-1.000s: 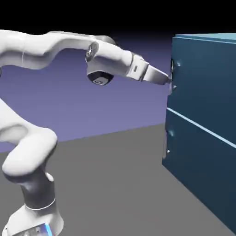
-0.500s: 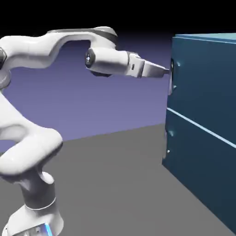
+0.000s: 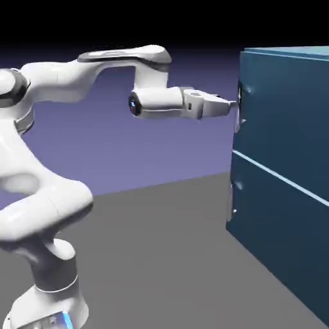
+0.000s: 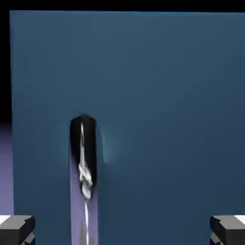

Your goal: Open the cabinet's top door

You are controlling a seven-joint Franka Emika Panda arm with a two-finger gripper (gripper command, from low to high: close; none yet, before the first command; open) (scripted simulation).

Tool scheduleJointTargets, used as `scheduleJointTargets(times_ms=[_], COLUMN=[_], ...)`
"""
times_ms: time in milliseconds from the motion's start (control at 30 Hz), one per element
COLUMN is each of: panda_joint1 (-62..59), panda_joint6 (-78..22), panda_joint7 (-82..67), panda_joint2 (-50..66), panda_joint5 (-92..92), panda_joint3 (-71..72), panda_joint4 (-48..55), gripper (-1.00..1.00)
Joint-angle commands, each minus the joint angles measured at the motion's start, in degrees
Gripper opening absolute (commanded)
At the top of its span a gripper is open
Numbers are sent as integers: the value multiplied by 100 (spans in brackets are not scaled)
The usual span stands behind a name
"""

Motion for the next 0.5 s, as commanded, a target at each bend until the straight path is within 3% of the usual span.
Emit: scheduleJointTargets(times_ms=[0,333,367,467], panda_joint1=[-102,-1468,-1468,-1053], panda_joint6=[-12,-62,-62,-242], panda_joint7=[-172,-625,-625,-891], panda_joint2=[-31,71,71,270], panda_joint5=[250,975,975,975], panda_joint3=[106,1083,1083,825], panda_joint4=[56,1076,1076,741], gripper=[100,100,-100,-100])
